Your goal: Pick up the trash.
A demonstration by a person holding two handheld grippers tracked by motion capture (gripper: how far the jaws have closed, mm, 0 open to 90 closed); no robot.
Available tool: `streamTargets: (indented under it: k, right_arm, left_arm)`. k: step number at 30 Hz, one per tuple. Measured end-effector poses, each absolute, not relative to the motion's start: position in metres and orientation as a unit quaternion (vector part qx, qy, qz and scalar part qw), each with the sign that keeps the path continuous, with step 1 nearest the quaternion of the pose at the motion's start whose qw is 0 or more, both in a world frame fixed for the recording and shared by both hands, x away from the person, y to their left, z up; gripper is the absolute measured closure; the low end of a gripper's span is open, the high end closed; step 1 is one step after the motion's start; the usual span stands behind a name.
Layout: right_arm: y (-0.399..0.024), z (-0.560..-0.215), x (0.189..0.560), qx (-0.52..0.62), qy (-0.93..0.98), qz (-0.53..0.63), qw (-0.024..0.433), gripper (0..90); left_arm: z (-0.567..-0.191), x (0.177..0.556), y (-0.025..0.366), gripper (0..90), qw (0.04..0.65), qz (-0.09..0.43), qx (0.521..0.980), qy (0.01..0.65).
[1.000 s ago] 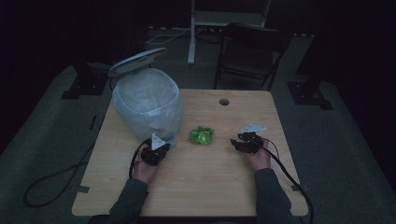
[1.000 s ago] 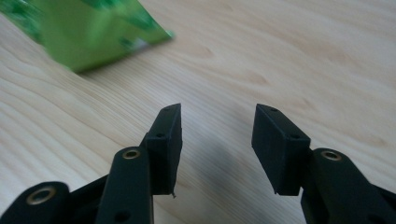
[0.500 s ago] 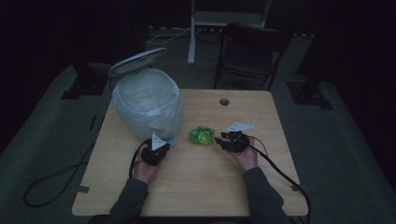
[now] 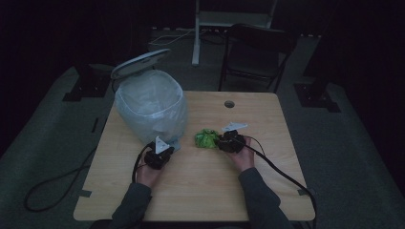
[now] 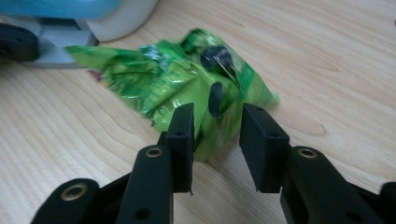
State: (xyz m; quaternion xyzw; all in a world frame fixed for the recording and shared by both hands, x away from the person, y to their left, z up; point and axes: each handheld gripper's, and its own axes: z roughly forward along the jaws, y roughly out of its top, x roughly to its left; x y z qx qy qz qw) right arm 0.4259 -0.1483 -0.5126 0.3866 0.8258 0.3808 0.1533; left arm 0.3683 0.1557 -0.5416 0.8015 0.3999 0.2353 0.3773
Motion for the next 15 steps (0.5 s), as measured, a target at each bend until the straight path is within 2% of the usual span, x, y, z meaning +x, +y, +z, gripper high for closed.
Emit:
streamTargets:
  k: [5, 15]
  right_arm:
    - [-0.1504, -0.5131, 0.4301, 0.389, 0.826, 0.382, 0.142, 84.9]
    - [-0.1546, -0.5048, 0.429, 0.389, 0.823, 0.382, 0.159, 87.9]
  left_arm:
    - [-0.5417, 0.368, 0.1554, 90.0, 0.377, 0.237, 0.802, 0.399]
    - [-0.5417, 0.3681, 0.1554, 90.0, 0.377, 0.237, 0.802, 0.399]
